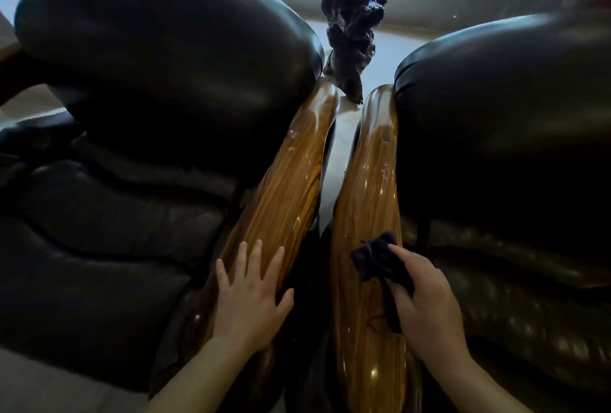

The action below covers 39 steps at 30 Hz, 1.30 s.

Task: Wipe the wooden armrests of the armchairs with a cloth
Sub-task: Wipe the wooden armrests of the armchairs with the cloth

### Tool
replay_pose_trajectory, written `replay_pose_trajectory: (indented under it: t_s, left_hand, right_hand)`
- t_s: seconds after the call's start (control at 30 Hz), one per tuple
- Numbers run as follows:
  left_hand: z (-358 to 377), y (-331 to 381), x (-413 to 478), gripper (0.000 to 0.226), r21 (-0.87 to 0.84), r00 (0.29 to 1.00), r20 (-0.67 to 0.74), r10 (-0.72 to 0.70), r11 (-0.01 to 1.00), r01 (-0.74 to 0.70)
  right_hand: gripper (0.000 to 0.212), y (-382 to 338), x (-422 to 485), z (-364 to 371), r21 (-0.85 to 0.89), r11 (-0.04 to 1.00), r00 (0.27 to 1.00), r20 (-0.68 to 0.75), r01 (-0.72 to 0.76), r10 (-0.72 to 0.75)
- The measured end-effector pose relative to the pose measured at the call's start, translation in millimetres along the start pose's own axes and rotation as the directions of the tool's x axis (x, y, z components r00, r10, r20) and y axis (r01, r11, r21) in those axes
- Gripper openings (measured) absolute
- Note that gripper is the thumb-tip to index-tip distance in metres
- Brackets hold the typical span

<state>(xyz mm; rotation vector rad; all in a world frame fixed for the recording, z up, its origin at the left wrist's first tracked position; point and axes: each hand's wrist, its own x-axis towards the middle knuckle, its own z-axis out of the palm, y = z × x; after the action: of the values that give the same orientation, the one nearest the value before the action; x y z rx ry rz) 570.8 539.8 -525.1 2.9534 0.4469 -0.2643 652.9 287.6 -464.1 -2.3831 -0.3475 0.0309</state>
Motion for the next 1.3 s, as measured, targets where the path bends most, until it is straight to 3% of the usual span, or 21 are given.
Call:
replay_pose_trajectory:
  t_s: [0.13,0.33,0.5,0.73,0.87,1.07,1.17,1.3]
  left_hand:
    - [-7,6,55,0.076,0.046,1.0,-0.016,-0.015,0.999,0.016]
    - [-8,20,135,0.078,0.047,0.997,-0.072,0.019,0.999,-0.016]
    - [8,15,142,0.076,-0.045,0.979,-0.198,0.042,0.998,-0.052]
    - [4,15,141,0.069,-0.09,0.98,-0.195,0.044,0.994,-0.063]
    - [-4,12,156,0.067,-0.146,0.978,-0.191,0.083,0.983,-0.112]
    - [-6,5,172,0.064,-0.215,0.964,-0.231,0.131,0.959,-0.182]
    - [-8,5,172,0.061,-0.223,0.959,-0.254,0.128,0.957,-0.186]
    - [-13,8,170,0.058,-0.258,0.966,-0.234,0.11,0.951,-0.171]
  right_hand:
    - [0.051,14,41,9,0.055,0.998,0.998,-0.052,-0.022,0.025]
    - [0.054,47,63,44,-0.265,0.959,0.994,0.081,0.097,-0.078]
    - [0.058,81,64,68,-0.353,0.921,0.983,0.126,0.167,-0.13]
    - [0.057,57,117,76,-0.367,0.928,0.998,0.051,0.059,-0.043]
    - [0.053,52,100,82,-0.321,0.947,1.0,-0.019,-0.025,0.02]
    - [0.061,40,144,85,-0.163,0.952,0.964,-0.1,-0.261,0.247]
    - [0.053,35,169,83,-0.206,0.957,0.976,-0.12,-0.205,0.184]
    - [0.046,42,135,83,-0.268,0.962,0.997,-0.065,-0.046,0.029]
